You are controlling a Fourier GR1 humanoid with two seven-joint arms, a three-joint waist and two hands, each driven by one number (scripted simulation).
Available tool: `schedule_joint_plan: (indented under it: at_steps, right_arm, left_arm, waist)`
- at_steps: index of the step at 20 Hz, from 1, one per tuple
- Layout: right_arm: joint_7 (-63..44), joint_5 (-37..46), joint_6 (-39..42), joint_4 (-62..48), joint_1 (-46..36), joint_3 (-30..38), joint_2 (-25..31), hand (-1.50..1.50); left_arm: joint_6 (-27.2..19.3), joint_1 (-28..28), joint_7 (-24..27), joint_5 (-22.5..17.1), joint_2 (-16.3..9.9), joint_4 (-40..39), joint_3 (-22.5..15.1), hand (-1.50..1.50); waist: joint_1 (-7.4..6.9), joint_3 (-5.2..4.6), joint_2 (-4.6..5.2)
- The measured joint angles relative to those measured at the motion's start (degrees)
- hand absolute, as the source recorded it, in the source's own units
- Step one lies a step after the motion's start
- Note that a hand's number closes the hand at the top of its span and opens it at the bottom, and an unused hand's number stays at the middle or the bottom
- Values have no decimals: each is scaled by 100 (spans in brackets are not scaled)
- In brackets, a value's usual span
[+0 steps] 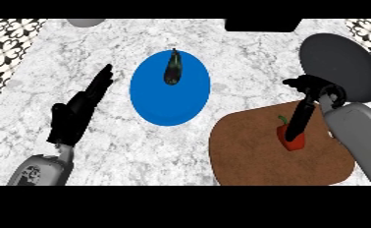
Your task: Pick the bell pepper from the cutting board and place it in the pan
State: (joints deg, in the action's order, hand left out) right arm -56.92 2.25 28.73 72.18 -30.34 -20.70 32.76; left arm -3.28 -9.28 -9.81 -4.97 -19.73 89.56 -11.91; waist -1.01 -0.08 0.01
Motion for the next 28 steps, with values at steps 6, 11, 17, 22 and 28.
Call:
schedule_joint_plan:
  at_steps: [6, 11, 17, 22, 28]
  right_arm:
    - [-221, 162, -7, 83, 72, -258, -128, -150]
    - [-261, 224, 95, -12, 72, -346, -90, -150]
    - [-241, 442, 123, 154, 387, -414, -59, -150]
    - [-146, 807, 88, 28, 487, -363, -259, -150]
    - [197, 1181, 214, -198, 573, -278, -408, 150]
  left_arm:
    - [126, 140, 2, -5, -30, 132, 116, 0]
    - [208, 33, 14, 21, -4, 36, 220, 0]
    - [261, 129, -24, 90, 64, 118, 283, 0]
    - [326, 68, -64, 198, 161, 73, 354, 0]
    - [413, 90, -98, 278, 241, 133, 465, 0]
  waist:
    - [63, 3, -13]
    - [89, 3, -8]
    - [99, 4, -12]
    - [92, 6, -5]
    - [74, -23, -31]
